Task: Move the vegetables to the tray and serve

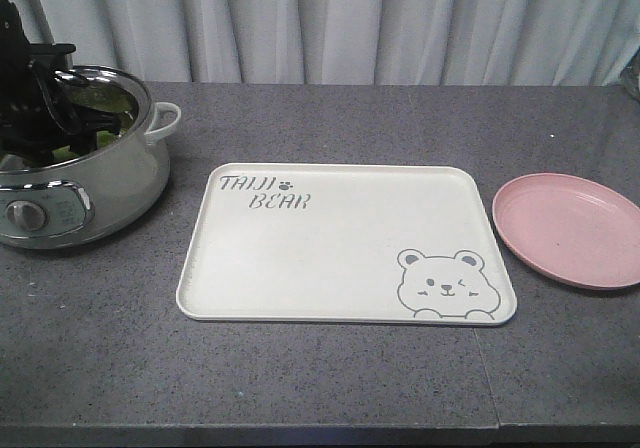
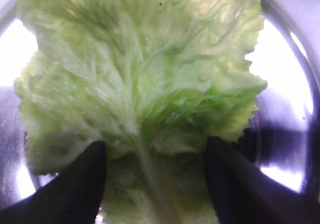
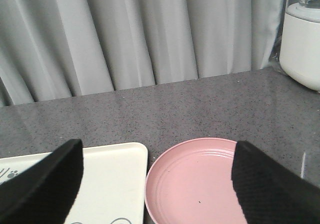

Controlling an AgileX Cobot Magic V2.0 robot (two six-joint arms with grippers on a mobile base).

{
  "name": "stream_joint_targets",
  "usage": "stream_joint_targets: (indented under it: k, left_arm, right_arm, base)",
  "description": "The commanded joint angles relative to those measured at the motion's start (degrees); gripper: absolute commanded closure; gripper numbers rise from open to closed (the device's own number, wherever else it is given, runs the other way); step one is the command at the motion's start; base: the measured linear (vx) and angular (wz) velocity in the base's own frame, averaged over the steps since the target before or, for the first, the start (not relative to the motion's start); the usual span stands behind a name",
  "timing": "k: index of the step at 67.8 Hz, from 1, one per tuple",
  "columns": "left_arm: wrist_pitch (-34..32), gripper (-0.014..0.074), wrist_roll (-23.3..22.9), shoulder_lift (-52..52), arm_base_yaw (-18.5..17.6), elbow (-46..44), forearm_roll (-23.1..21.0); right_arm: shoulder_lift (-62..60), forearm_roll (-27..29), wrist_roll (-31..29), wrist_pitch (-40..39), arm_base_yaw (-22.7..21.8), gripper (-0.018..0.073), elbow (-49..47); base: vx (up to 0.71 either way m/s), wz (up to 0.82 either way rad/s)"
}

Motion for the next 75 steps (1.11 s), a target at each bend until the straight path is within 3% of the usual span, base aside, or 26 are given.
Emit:
stream_joint_targets:
  k: [1, 16, 75]
  left_arm:
    - [0.2, 0.0272, -0.6, -2.6, 0.2, -1.4, -0.7]
    - [0.2, 0.0607, -0.1, -2.6, 0.2, -1.4, -0.7]
    - [-5.6, 0.0603, -0.1, -12.9, 0.2, -1.6, -0.3]
  right_arm:
    - [0.2, -0.5, -0.4, -3.3, -0.2, -0.0021, -2.1]
    - [0.2, -0.5, -0.4, -3.3, -0.2, -0.0021, -2.1]
    - [0.2, -0.5, -0.4, -3.3, -0.2, -0.0021, -2.1]
  base:
    - [0.0, 0.0]
    - [0.0, 0.0]
    - [0.0, 0.0]
